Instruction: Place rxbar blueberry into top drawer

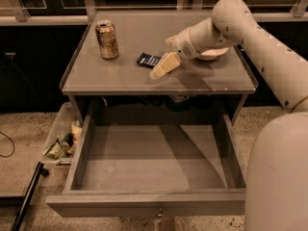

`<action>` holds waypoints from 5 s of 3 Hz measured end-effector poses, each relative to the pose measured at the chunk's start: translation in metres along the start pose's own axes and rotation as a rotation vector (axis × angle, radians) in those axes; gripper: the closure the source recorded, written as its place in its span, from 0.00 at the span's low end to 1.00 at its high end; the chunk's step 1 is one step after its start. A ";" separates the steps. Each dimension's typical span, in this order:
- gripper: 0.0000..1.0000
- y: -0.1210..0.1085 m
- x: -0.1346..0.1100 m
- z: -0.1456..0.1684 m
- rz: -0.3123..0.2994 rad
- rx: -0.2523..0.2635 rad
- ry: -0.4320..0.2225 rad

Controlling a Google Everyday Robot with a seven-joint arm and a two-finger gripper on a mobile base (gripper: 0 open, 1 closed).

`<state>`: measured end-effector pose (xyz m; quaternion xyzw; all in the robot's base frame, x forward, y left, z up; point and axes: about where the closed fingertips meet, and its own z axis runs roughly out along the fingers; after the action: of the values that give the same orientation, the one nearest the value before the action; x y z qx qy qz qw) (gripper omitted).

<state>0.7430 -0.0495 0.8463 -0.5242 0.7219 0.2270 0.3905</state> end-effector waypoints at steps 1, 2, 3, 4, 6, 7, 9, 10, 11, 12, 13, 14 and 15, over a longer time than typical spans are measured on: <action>0.00 -0.004 0.007 0.006 0.025 -0.011 0.000; 0.00 -0.004 0.007 0.007 0.027 -0.013 -0.001; 0.19 -0.004 0.007 0.008 0.027 -0.013 -0.001; 0.43 -0.004 0.007 0.008 0.027 -0.013 -0.001; 0.89 -0.004 0.007 0.008 0.027 -0.013 -0.001; 1.00 -0.004 0.007 0.008 0.028 -0.014 -0.001; 1.00 0.006 0.014 0.009 0.032 -0.046 -0.002; 1.00 0.023 0.019 -0.009 0.017 -0.054 -0.028; 1.00 0.046 0.021 -0.036 -0.017 -0.049 -0.067; 1.00 0.070 0.021 -0.064 -0.060 -0.042 -0.107; 1.00 0.091 0.025 -0.089 -0.086 -0.028 -0.136; 1.00 0.111 0.041 -0.115 -0.103 -0.004 -0.140; 1.00 0.130 0.073 -0.133 -0.089 0.042 -0.108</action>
Offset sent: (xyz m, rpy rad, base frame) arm 0.0074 -0.0067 -0.0093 0.0174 0.0324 -0.0172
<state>0.5677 -0.1445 0.8554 -0.5346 0.6804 0.2220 0.4494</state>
